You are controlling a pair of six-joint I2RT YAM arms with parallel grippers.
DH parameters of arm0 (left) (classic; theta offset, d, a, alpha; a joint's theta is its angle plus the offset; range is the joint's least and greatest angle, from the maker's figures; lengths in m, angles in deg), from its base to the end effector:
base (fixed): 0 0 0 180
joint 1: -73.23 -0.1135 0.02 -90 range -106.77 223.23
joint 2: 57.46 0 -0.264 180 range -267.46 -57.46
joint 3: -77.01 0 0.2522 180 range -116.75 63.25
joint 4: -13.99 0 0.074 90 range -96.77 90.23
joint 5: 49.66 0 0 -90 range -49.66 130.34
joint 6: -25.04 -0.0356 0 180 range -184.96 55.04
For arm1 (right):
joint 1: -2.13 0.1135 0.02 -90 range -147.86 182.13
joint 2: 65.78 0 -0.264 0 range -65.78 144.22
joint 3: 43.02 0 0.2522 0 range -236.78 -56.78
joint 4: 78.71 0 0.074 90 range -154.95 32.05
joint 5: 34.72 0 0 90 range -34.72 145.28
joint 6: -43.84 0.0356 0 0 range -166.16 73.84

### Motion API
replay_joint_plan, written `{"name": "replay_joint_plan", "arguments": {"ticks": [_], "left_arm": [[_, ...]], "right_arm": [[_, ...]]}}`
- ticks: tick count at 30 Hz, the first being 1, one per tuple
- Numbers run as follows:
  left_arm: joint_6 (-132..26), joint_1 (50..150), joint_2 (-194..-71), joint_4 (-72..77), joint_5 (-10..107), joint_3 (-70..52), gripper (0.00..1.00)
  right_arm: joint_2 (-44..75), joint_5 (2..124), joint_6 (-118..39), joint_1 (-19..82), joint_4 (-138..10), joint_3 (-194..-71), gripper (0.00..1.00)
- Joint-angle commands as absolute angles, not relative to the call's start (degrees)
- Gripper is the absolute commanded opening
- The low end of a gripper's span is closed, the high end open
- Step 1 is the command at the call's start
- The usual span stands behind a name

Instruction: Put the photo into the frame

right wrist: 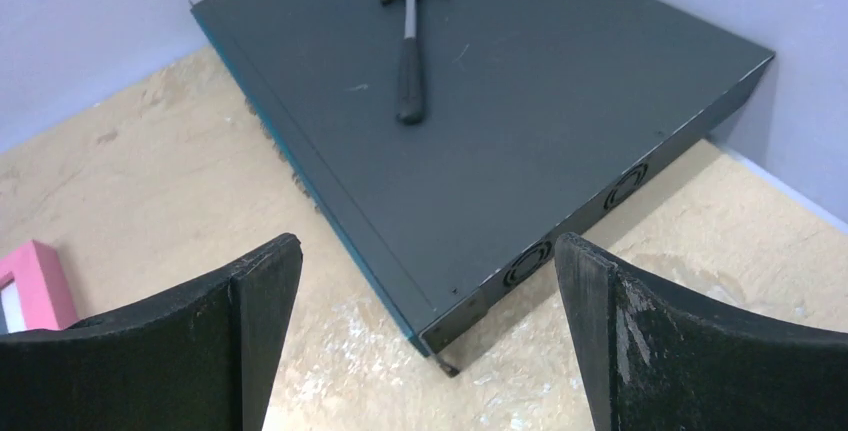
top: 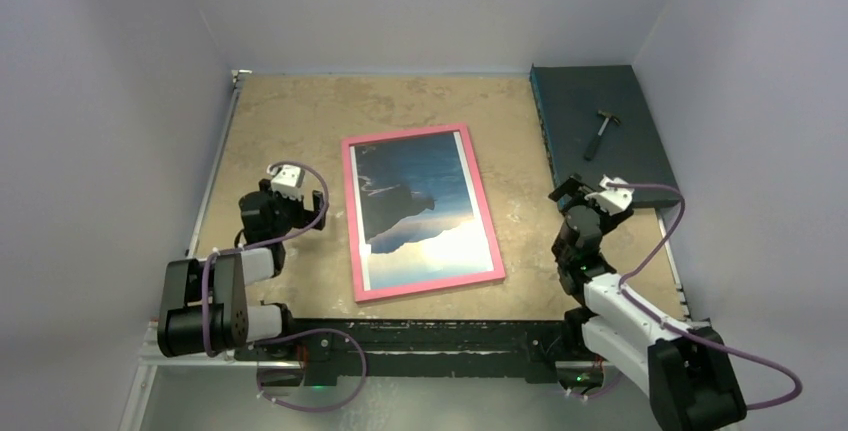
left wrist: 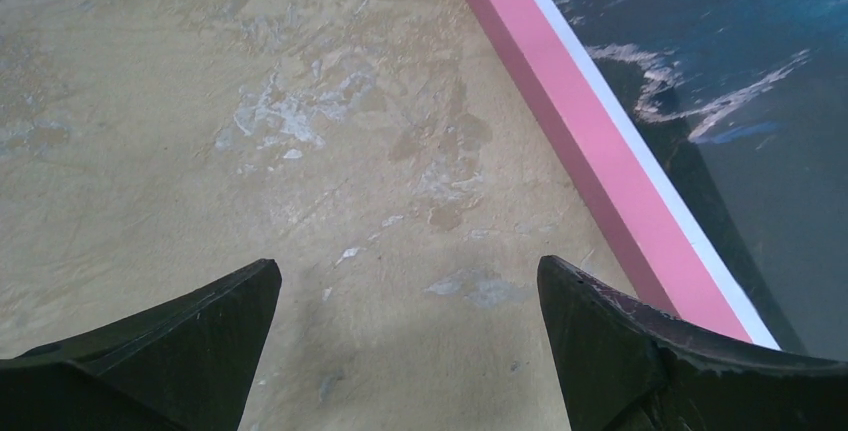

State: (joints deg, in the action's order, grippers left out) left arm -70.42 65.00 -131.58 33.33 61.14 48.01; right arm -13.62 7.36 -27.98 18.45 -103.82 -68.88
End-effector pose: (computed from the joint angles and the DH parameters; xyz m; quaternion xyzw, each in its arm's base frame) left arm 0.2218 0.0193 0.1421 0.0758 0.8352 -0.0895 0.5373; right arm 0.1821 0.0258 0.2082 0.2947 0.6482 -0.0875 0.6967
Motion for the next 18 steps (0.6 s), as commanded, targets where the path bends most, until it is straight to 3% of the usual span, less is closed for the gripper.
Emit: {"name": "replay_joint_plan", "arguments": {"ticks": [1, 8, 13, 18], "left_arm": [[-65.40, 64.75, -133.87, 57.02, 63.23, 51.59, 1.00], [-62.43, 64.76, -140.52, 76.47, 61.37, 55.14, 1.00], [-59.81, 64.79, -151.64, 91.10, 60.33, 55.86, 1.00], [-61.69, 66.51, -153.26, 87.50, 57.52, 54.74, 1.00]], "right_arm": [[-12.75, 2.96, -33.27, 17.47, -120.84, -65.90, 0.99], [3.24, 7.66, -36.28, 16.43, -137.31, -67.30, 0.99], [12.67, 14.78, -39.15, 13.92, -147.37, -68.79, 0.99], [20.23, 21.99, -43.79, 10.99, -159.01, -68.21, 0.99]]}}
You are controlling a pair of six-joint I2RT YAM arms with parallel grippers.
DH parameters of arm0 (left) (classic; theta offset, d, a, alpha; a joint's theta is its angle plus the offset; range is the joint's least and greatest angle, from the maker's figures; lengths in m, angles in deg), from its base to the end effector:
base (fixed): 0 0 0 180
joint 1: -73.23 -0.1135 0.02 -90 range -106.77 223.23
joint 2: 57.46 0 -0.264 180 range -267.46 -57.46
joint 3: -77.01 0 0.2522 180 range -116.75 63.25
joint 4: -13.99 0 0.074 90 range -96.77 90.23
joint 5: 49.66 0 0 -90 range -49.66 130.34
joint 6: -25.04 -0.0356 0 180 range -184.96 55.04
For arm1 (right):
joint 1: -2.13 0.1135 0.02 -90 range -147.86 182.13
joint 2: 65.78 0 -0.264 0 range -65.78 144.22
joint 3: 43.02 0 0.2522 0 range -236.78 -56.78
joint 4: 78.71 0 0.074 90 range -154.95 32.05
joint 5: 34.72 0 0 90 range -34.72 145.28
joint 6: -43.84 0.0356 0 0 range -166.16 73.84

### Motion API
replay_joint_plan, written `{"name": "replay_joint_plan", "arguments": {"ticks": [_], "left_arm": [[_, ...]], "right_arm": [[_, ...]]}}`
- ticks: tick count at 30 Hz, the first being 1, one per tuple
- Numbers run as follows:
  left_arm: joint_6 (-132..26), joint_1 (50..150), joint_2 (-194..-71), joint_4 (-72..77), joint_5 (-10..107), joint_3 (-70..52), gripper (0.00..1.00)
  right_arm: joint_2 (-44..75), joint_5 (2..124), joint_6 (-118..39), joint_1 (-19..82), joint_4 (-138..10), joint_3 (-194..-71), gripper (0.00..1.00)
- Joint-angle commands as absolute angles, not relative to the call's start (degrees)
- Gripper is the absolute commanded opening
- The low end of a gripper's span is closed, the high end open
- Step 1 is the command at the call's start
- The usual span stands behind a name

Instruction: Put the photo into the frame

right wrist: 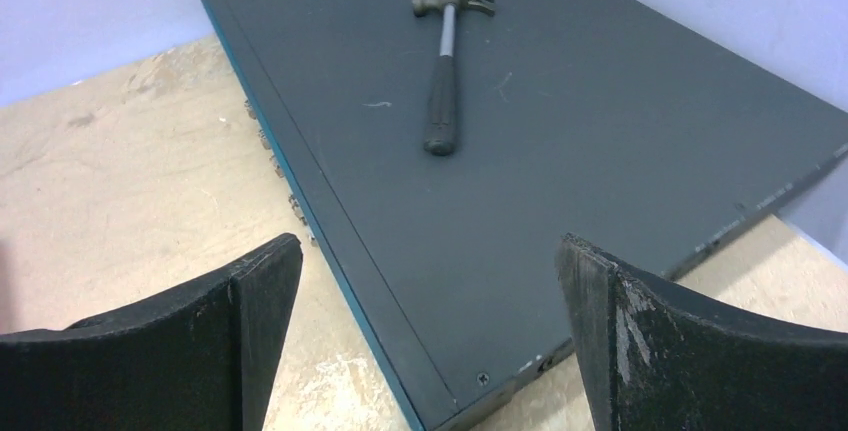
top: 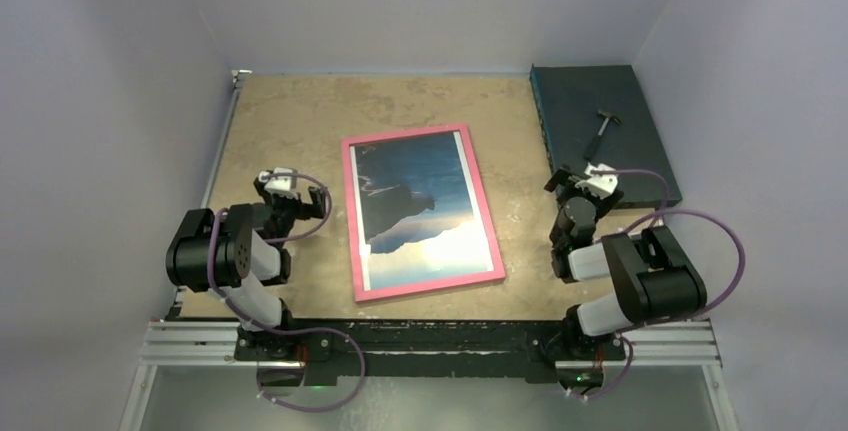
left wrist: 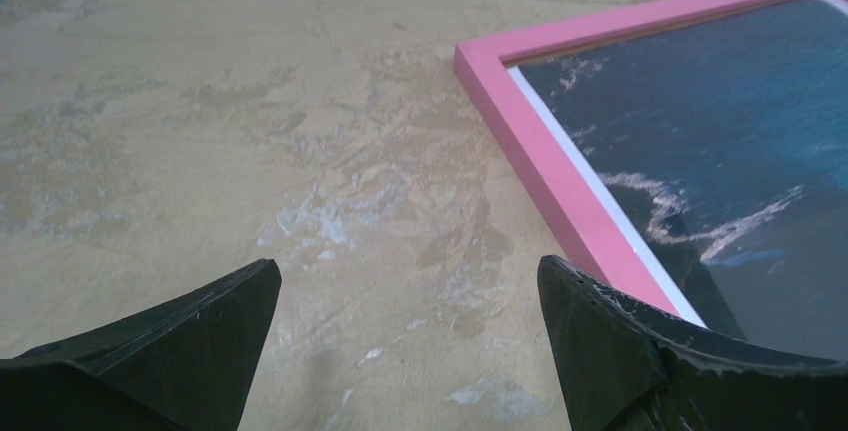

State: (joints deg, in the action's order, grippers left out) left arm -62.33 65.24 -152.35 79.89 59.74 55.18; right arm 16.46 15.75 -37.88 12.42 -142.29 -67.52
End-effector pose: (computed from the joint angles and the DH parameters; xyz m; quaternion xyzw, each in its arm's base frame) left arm 0.2222 0.0192 0.1219 0.0426 0.7463 -0.0957 0.6573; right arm 0.2204 0.0170 0.1721 0.2399 0.6350 -0.1110 0.7259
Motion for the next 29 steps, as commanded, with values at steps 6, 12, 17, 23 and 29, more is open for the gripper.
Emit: {"name": "replay_joint_plan", "arguments": {"ticks": [6, 12, 17, 23, 29], "left_arm": [[-64.68, 71.60, -153.15, 74.38, 49.56, 47.80, 1.00], [-64.70, 71.83, -152.09, 73.10, 49.30, 48.07, 1.00], [-64.70, 71.77, -152.23, 73.75, 49.37, 48.23, 1.00], [-64.70, 71.80, -152.59, 73.68, 49.33, 48.00, 1.00], [-64.70, 72.44, -152.41, 72.85, 48.08, 47.73, 1.00]], "right_arm": [[23.92, 28.61, -45.15, 11.93, -156.49, -69.86, 0.99], [24.68, 34.08, -43.27, 7.48, -153.27, -71.77, 0.99], [24.35, 33.45, -43.80, 7.49, -154.01, -71.24, 0.99], [24.29, 33.50, -43.68, 7.50, -153.90, -71.28, 0.99], [24.22, 33.47, -43.69, 7.49, -153.84, -71.28, 0.99]]}}
